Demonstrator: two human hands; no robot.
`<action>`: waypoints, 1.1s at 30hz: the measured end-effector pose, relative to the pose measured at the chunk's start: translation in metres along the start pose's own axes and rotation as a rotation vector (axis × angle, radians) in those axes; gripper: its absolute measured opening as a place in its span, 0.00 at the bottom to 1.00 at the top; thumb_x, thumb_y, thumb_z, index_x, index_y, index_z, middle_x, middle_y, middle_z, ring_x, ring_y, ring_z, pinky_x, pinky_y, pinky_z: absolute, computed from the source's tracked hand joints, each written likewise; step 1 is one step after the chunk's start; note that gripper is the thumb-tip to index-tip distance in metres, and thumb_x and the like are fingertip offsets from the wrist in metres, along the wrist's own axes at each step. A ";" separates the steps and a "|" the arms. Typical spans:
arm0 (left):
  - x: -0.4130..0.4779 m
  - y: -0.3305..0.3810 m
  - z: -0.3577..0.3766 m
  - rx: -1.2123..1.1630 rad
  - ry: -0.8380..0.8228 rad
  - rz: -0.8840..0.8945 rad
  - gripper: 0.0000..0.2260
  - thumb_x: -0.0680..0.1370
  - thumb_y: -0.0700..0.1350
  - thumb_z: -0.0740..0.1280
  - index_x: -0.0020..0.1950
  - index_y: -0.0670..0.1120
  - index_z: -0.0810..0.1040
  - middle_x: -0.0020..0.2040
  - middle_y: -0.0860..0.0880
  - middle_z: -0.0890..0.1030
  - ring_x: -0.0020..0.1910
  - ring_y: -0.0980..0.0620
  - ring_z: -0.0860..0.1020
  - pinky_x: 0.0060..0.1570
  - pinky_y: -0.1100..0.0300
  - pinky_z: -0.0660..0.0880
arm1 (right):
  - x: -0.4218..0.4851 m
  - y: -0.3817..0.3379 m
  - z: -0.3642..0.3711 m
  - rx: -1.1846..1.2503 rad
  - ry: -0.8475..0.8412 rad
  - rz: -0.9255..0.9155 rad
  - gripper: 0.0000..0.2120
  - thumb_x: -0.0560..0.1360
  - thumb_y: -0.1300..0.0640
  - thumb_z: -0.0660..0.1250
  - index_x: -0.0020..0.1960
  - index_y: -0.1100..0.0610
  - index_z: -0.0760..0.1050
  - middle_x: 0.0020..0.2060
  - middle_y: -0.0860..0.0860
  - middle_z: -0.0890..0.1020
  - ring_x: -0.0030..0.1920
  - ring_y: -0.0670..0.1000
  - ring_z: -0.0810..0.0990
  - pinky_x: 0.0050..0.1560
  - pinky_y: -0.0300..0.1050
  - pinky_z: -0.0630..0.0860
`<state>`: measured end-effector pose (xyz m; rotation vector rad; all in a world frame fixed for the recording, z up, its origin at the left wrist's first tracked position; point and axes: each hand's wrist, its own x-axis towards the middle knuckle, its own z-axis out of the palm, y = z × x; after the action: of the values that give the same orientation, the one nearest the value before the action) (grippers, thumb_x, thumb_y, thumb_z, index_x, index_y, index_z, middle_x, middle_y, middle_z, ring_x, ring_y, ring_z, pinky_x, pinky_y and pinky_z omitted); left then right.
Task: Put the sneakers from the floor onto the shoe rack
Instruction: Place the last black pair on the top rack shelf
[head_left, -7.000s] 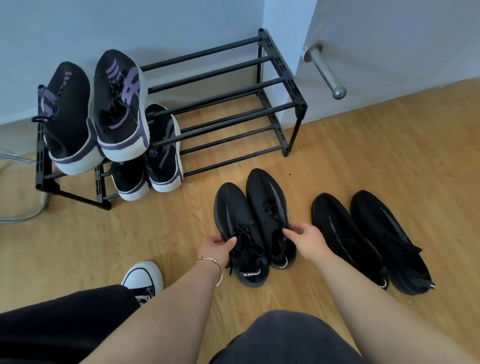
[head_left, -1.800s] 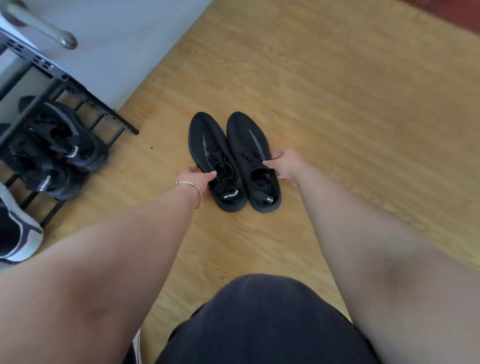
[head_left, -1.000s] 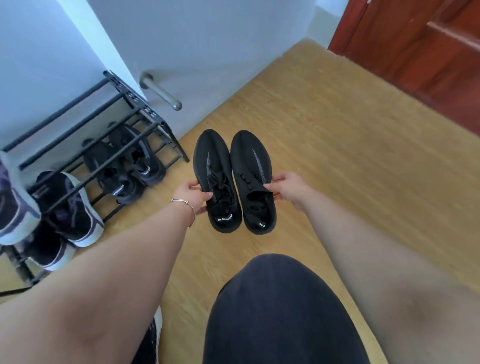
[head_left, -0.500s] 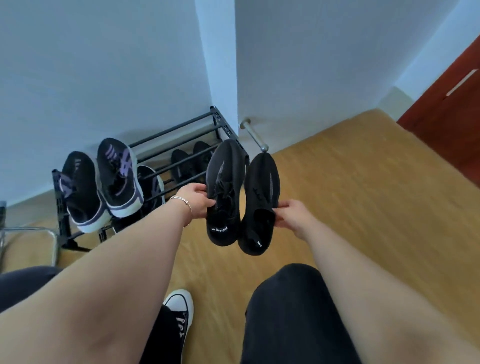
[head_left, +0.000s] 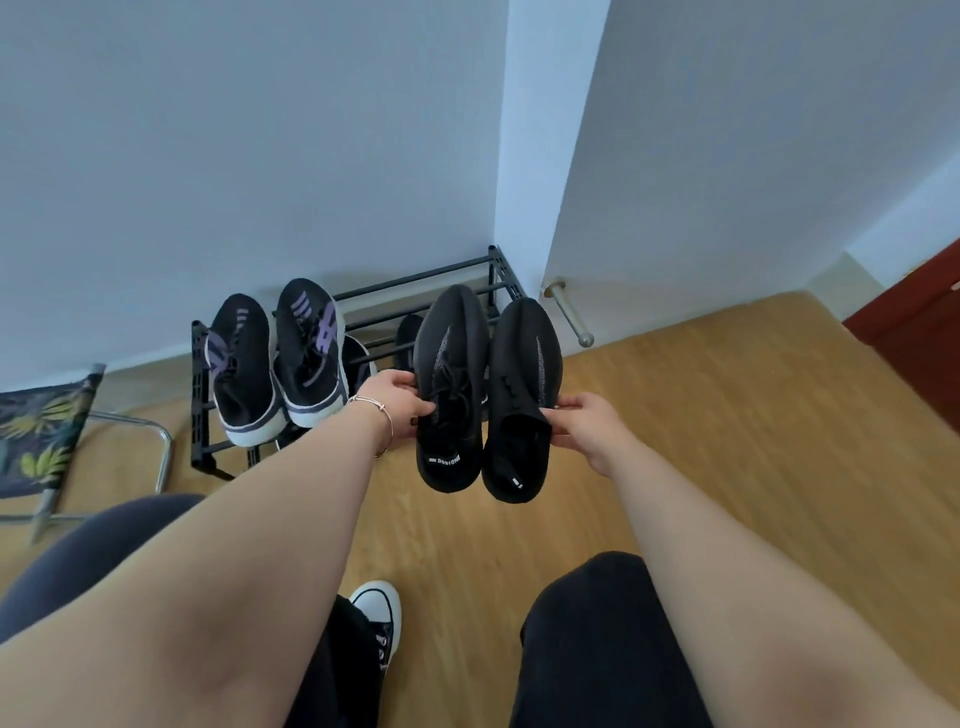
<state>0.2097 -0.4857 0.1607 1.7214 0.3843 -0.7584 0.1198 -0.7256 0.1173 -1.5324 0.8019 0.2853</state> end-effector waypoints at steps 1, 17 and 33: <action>0.003 0.004 -0.003 -0.016 0.008 0.004 0.25 0.75 0.26 0.68 0.71 0.37 0.69 0.52 0.43 0.80 0.55 0.41 0.79 0.41 0.51 0.80 | 0.004 -0.009 0.003 -0.008 -0.004 -0.014 0.20 0.74 0.60 0.75 0.62 0.64 0.73 0.52 0.59 0.84 0.50 0.57 0.85 0.55 0.54 0.83; 0.102 0.038 -0.044 -0.190 0.106 -0.011 0.15 0.77 0.28 0.67 0.62 0.36 0.76 0.54 0.38 0.83 0.53 0.39 0.81 0.55 0.44 0.80 | 0.123 -0.107 0.065 -0.230 -0.018 -0.164 0.15 0.76 0.59 0.73 0.61 0.62 0.79 0.46 0.53 0.85 0.46 0.54 0.85 0.50 0.49 0.82; 0.222 -0.023 -0.061 -0.091 0.192 0.022 0.14 0.61 0.48 0.75 0.45 0.47 0.85 0.43 0.46 0.88 0.47 0.42 0.86 0.53 0.46 0.82 | 0.196 -0.099 0.097 -0.112 0.082 -0.064 0.21 0.72 0.56 0.77 0.63 0.62 0.80 0.49 0.58 0.85 0.44 0.54 0.82 0.42 0.46 0.79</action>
<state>0.3770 -0.4503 0.0045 1.7147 0.5220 -0.5528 0.3508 -0.7013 0.0583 -1.6807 0.8108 0.2238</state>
